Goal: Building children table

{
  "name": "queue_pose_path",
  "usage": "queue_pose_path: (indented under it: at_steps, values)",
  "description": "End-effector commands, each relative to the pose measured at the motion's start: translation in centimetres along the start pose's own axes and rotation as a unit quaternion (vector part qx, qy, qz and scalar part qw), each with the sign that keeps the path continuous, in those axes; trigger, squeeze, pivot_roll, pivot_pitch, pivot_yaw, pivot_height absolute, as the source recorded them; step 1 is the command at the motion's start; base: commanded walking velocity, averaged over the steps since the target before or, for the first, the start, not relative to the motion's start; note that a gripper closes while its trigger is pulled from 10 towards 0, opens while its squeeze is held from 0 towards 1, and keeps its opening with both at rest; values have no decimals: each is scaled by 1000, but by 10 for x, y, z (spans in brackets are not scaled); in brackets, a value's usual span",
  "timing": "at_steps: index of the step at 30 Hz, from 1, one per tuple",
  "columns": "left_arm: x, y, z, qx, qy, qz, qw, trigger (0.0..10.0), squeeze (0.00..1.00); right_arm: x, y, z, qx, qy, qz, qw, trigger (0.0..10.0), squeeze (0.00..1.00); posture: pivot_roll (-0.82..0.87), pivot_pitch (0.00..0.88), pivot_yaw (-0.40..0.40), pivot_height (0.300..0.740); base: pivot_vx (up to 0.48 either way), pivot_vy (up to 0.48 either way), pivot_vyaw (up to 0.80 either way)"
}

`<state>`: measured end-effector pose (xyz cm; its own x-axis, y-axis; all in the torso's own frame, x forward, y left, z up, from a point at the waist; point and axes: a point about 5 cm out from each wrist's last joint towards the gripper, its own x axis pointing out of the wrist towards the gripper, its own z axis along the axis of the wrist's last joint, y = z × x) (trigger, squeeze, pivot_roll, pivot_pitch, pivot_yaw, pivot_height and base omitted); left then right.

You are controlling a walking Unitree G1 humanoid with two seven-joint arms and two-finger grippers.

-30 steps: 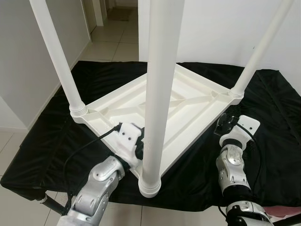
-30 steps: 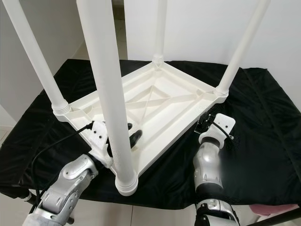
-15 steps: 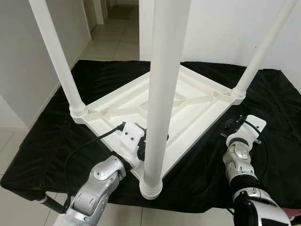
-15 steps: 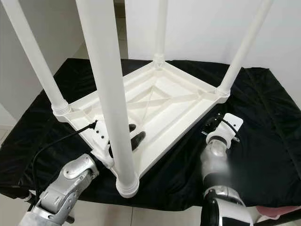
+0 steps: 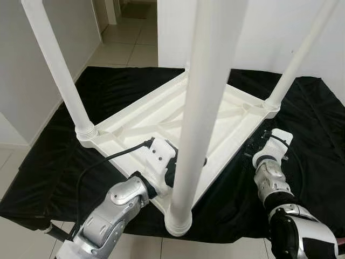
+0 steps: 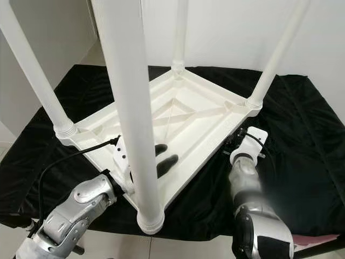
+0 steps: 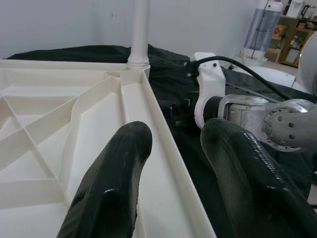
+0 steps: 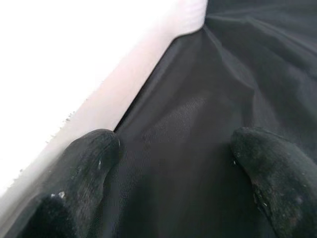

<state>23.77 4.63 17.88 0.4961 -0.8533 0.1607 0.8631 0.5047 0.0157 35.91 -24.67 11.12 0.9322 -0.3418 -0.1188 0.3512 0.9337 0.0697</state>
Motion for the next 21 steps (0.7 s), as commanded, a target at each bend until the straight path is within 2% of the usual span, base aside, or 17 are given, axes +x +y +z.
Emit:
queue_pose_path:
  at_steps: [1, 2, 4, 7, 14, 15, 17, 21]
  values:
    - [-1, -18, 2, -3, 0, -131, 991, 10000, 0, 0, 6, -5, -13, 16, 19, 1000, 10000, 0, -41, 89, 23, 740, 0, 0, 0]
    - [-1, -18, 2, -3, 0, -131, 991, 10000, 0, 0, 6, -5, -13, 16, 19, 1000, 10000, 0, -41, 89, 23, 740, 0, 0, 0]
    - [-1, -17, 5, -3, 1, -120, 993, 10000, 0, 3, 11, 2, -47, 10, 52, 998, 10000, 0, -37, 86, 21, 740, 0, 0, 0]
    - [-2, -16, 5, -5, 1, -115, 993, 10000, 0, 4, 16, 4, -55, 7, 73, 996, 10000, 0, -36, 85, 20, 740, 0, 0, 0]
    - [1, -19, 12, -9, -7, -107, 994, 10000, 0, 5, 47, 12, -72, 5, 159, 985, 10000, 0, -36, 81, 30, 740, 0, 0, 0]
    - [1, -19, 12, -9, -7, -107, 994, 10000, 0, 5, 47, 12, -72, 5, 159, 985, 10000, 0, -36, 81, 30, 740, 0, 0, 0]
    - [3, -21, 12, -17, -6, -112, 994, 10000, 0, 3, 57, 11, -81, 7, 178, 981, 10000, 0, -35, 81, 33, 740, 0, 0, 0]
    - [3, -22, 12, -17, -4, -112, 994, 10000, 0, 2, 60, 12, -88, 1, 184, 979, 10000, 0, -37, 81, 34, 740, 0, 0, 0]
